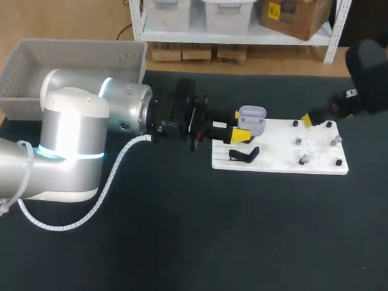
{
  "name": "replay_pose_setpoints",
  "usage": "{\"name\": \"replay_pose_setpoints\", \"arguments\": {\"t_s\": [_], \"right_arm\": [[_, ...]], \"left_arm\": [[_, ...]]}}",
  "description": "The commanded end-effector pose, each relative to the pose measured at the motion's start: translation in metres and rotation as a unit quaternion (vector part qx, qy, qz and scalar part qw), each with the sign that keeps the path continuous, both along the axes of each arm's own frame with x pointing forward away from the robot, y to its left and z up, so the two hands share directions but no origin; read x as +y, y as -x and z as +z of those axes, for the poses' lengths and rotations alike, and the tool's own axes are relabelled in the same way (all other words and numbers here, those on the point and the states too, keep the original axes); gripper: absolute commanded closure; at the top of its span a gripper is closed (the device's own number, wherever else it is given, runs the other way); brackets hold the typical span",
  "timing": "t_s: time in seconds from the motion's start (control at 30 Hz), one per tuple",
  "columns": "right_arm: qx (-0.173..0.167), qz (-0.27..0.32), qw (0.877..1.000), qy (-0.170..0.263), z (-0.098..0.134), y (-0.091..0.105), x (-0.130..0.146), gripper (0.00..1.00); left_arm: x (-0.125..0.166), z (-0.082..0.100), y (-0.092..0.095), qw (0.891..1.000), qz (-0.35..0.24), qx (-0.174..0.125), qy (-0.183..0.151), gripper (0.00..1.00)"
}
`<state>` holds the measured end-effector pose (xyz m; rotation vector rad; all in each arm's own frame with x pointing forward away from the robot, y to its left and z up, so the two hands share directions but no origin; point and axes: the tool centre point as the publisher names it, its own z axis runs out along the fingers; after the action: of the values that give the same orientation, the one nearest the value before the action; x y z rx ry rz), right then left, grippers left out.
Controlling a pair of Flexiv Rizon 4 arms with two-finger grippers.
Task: Pick up each earbud case from the left stands, insert the matching earbuds, close the lid, and place the case in the box.
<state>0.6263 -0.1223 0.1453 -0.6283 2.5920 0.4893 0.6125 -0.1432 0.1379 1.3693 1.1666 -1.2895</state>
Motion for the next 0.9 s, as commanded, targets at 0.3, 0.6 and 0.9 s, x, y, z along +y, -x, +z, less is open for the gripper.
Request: {"name": "replay_pose_setpoints", "arguments": {"t_s": [0.3, 0.6, 0.9], "right_arm": [[0.000, -0.024, 0.983, 0.181, -0.027, -0.009, -0.032, 0.00], [0.018, -0.020, 0.977, 0.213, -0.056, -0.026, -0.048, 0.00], [0.006, -0.061, 0.977, 0.205, -0.072, -0.036, -0.064, 0.00]], "left_arm": [[0.000, 0.000, 0.000, 1.000, 0.001, 0.000, 0.000, 1.00], [0.000, 0.000, 0.000, 1.000, 0.001, 0.000, 0.000, 1.00], [0.000, 0.000, 0.000, 1.000, 0.001, 0.000, 0.000, 1.00]]}}
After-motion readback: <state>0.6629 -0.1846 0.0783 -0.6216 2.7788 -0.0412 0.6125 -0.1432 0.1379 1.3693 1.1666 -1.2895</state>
